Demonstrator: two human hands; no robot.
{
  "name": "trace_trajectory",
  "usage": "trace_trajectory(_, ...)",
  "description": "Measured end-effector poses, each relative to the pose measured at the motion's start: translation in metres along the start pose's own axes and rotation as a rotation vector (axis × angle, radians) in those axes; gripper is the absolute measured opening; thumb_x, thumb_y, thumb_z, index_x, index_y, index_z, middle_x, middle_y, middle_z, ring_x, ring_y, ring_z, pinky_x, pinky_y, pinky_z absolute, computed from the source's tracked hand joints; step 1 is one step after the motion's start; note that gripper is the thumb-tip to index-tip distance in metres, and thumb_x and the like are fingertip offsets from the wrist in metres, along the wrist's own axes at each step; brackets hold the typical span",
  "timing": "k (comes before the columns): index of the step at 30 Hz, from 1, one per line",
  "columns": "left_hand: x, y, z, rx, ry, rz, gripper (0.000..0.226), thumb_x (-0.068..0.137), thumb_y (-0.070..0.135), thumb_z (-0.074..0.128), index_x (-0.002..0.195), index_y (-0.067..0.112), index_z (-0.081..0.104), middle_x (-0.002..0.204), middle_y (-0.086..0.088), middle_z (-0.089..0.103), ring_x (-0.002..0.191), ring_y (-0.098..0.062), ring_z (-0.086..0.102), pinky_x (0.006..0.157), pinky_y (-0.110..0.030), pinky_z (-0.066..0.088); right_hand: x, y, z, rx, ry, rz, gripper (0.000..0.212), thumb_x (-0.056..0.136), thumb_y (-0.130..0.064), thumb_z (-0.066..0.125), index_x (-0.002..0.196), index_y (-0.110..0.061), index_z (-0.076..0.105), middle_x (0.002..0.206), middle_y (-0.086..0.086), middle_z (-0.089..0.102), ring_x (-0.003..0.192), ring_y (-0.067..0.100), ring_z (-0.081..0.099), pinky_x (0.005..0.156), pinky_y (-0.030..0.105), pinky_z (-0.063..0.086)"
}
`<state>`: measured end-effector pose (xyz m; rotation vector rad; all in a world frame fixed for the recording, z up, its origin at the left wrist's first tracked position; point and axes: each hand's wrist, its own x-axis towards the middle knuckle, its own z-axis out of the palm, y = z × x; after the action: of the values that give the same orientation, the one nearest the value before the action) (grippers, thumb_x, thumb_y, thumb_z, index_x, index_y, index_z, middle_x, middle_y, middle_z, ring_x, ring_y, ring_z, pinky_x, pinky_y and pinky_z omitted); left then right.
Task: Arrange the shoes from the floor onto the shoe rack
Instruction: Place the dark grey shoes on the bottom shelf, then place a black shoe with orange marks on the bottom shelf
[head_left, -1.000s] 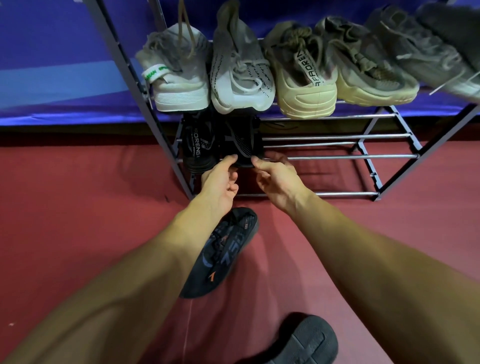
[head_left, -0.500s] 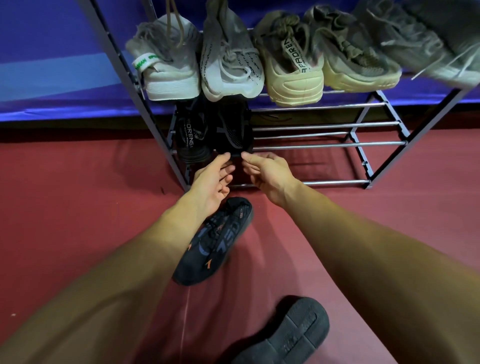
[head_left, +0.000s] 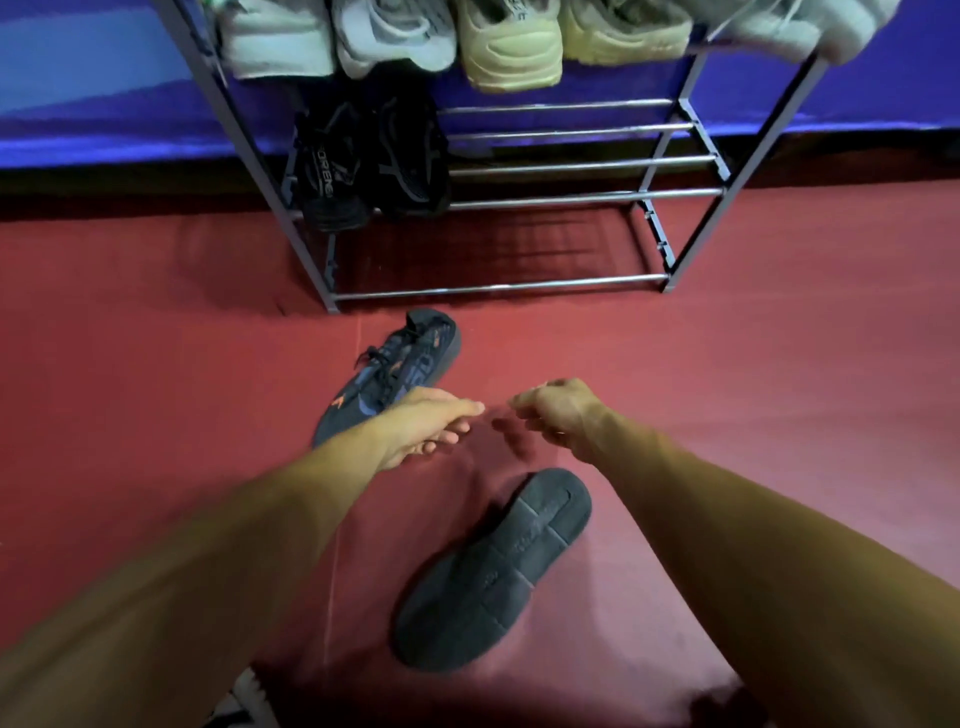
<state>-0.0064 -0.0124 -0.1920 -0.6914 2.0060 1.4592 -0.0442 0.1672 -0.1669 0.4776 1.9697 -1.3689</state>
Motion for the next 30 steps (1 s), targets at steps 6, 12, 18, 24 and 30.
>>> trace_trajectory(6,-0.019,-0.042,0.035,0.414,-0.148,-0.007,0.032,0.080,0.037,0.074,0.096,0.009,0.072,0.078,-0.006,0.059,0.071,-0.019,0.049,0.055,-0.026,0.029,-0.010,0.069,-0.013,-0.186,0.142,0.053,0.026,0.078,-0.012,0.079,0.099,0.002,0.071,0.096,0.021,0.075,0.085,0.031,0.073,0.079,0.043,0.061)
trace_trajectory(12,-0.034,-0.080,0.062,0.590,-0.219,-0.039,0.033,0.077,0.025,0.080,0.106,0.016,0.066,0.099,-0.005,0.070,0.086,-0.019,0.062,0.079,-0.028,0.051,-0.009,0.109,-0.013,-0.283,0.167,0.145,0.049,0.083,-0.026,0.074,0.123,0.000,0.062,0.121,0.021,0.068,0.109,0.034,0.068,0.090,0.042,0.058)
trace_trajectory(18,-0.026,-0.063,0.044,0.521,-0.168,0.001,0.045,0.071,0.026,0.086,0.111,0.019,0.068,0.104,-0.003,0.072,0.099,-0.018,0.068,0.091,-0.029,0.054,-0.001,0.087,-0.018,-0.211,0.216,0.057,0.043,0.076,-0.021,0.083,0.108,-0.004,0.061,0.112,0.019,0.069,0.104,0.033,0.068,0.088,0.043,0.057)
trace_trajectory(24,-0.019,-0.015,0.004,0.343,-0.068,0.110,0.049,0.063,0.033,0.088,0.108,0.023,0.072,0.098,0.003,0.076,0.097,-0.012,0.070,0.097,-0.031,0.051,0.000,0.014,-0.032,-0.027,0.234,-0.161,0.039,0.075,-0.019,0.085,0.098,-0.015,0.054,0.091,0.007,0.060,0.083,0.023,0.055,0.064,0.032,0.043)
trace_trajectory(30,-0.016,0.033,-0.026,0.079,0.052,0.220,0.046,0.054,0.036,0.090,0.096,0.023,0.075,0.087,0.006,0.078,0.088,-0.011,0.073,0.084,-0.027,0.055,0.000,-0.039,-0.034,0.104,0.243,-0.274,0.044,0.079,-0.020,0.080,0.114,-0.011,0.054,0.110,0.016,0.070,0.093,0.026,0.064,0.084,0.041,0.052)
